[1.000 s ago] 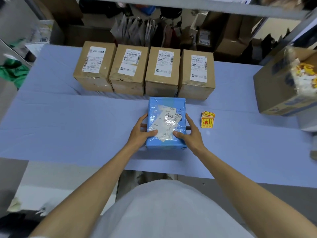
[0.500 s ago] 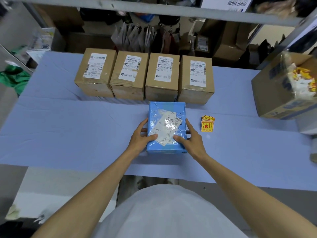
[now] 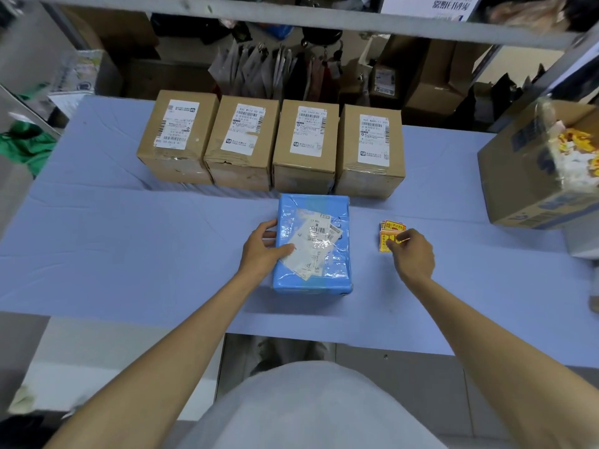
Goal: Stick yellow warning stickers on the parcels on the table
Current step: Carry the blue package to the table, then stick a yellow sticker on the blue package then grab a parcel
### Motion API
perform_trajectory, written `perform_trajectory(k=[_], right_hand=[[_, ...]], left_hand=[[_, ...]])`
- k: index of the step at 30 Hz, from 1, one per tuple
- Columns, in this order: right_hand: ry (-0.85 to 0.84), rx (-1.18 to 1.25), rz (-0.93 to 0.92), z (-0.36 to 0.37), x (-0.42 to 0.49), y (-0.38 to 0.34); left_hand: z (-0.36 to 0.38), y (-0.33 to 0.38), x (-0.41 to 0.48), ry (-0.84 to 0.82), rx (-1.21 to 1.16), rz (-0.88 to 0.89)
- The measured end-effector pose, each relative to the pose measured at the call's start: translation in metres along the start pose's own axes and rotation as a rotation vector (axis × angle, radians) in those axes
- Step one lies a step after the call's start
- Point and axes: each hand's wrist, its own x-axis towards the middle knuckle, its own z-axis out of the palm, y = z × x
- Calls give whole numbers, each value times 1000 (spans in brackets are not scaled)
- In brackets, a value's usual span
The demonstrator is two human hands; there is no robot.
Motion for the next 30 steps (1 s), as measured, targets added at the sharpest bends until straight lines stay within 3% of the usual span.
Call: perform_trajectory(k=[7, 19, 24, 27, 30], right_hand=[[-76, 9, 193, 19, 24, 18], [-118, 158, 144, 7, 26, 30], [-19, 175, 93, -9, 16, 32], [-1, 244, 5, -19, 5, 24], [-103, 411, -120, -22, -8, -4]], left_hand=[[5, -2, -1, 16, 2, -39], [6, -6, -3, 18, -8, -22], [6, -3, -3, 11, 7, -31], [7, 2, -6, 57, 150, -9], [11, 17, -8, 144, 442, 198]])
